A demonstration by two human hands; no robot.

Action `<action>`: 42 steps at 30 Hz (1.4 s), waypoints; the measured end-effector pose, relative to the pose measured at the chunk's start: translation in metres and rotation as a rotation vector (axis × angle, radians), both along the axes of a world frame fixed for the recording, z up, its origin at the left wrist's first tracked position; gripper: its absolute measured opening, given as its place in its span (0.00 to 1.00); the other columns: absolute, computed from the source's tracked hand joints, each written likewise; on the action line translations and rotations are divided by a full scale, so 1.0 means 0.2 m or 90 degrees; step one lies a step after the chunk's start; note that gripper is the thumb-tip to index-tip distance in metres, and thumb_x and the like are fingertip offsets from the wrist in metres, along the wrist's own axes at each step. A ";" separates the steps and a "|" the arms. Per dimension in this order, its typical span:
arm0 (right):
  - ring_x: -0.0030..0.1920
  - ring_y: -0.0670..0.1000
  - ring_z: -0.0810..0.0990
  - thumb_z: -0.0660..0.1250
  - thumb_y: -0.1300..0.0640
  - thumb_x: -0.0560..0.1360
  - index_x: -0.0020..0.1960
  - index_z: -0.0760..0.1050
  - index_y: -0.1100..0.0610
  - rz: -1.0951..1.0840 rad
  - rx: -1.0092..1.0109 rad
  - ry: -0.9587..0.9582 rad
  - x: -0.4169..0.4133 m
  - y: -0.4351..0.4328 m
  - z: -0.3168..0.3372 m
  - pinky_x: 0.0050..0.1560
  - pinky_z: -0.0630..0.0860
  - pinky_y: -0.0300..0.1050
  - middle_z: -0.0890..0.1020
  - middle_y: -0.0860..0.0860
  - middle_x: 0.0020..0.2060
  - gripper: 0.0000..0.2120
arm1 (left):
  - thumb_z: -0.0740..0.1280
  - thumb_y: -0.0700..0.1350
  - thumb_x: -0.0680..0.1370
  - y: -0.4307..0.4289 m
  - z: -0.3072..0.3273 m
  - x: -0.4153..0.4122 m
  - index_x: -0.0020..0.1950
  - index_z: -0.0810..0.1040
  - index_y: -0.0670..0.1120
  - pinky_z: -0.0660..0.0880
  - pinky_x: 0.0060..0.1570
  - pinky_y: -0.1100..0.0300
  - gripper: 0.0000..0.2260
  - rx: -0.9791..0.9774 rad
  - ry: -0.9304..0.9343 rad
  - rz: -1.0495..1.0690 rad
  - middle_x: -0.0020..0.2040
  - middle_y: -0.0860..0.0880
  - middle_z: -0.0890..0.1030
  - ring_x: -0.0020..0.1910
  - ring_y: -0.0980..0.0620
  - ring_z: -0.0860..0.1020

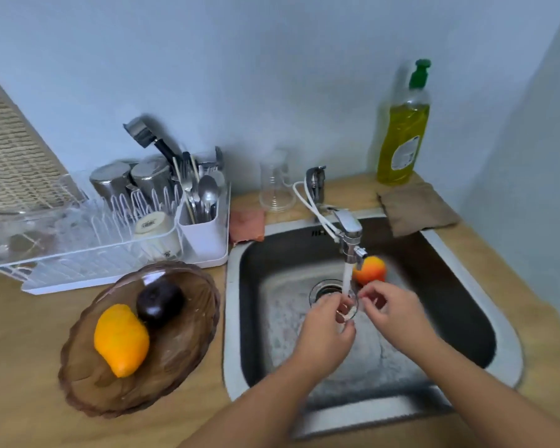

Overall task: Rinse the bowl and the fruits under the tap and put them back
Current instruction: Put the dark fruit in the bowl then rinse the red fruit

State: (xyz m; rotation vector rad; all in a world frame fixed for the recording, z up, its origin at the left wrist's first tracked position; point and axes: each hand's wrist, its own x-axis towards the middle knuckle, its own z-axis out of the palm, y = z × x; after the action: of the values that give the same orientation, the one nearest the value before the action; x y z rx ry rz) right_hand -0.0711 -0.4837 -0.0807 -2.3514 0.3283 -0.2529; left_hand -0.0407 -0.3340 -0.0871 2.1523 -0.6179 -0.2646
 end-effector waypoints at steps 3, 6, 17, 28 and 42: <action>0.42 0.48 0.80 0.69 0.62 0.71 0.50 0.79 0.52 -0.055 0.032 0.086 0.05 -0.20 -0.07 0.49 0.77 0.45 0.82 0.48 0.44 0.09 | 0.66 0.39 0.75 -0.22 -0.12 0.02 0.56 0.75 0.48 0.69 0.46 0.72 0.10 -0.021 0.091 0.019 0.50 0.51 0.75 0.42 0.62 0.73; 0.52 0.51 0.79 0.68 0.62 0.72 0.62 0.75 0.54 -0.076 0.101 0.162 0.16 -0.34 -0.15 0.57 0.75 0.47 0.80 0.52 0.55 0.18 | 0.66 0.41 0.76 -0.42 -0.24 0.10 0.61 0.72 0.46 0.71 0.52 0.64 0.14 -0.024 0.174 0.094 0.54 0.48 0.76 0.50 0.56 0.75; 0.68 0.56 0.70 0.66 0.57 0.76 0.74 0.59 0.56 -0.071 0.247 0.244 0.56 -0.55 -0.42 0.61 0.67 0.42 0.68 0.56 0.71 0.30 | 0.65 0.45 0.78 -0.79 -0.47 0.48 0.75 0.59 0.45 0.67 0.69 0.49 0.27 -0.219 0.494 0.396 0.71 0.42 0.70 0.67 0.43 0.71; 0.56 0.55 0.77 0.68 0.57 0.75 0.61 0.67 0.51 -0.094 0.413 0.208 0.31 -0.43 -0.24 0.52 0.78 0.48 0.74 0.53 0.54 0.18 | 0.68 0.43 0.77 -0.57 -0.27 0.27 0.69 0.68 0.49 0.71 0.65 0.52 0.21 -0.244 0.386 0.284 0.60 0.49 0.75 0.60 0.48 0.76; 0.55 0.54 0.79 0.68 0.56 0.75 0.62 0.70 0.48 -0.061 0.509 0.161 -0.01 0.07 -0.16 0.49 0.78 0.45 0.77 0.54 0.58 0.17 | 0.72 0.43 0.74 0.02 -0.15 0.04 0.59 0.69 0.58 0.75 0.60 0.55 0.19 -0.225 0.302 0.181 0.59 0.54 0.74 0.59 0.52 0.75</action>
State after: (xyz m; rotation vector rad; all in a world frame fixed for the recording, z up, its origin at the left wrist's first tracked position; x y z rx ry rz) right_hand -0.0739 -0.4703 -0.1132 -1.5743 0.5471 0.1245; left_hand -0.0331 -0.3298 -0.1179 1.7228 -0.0738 -0.4552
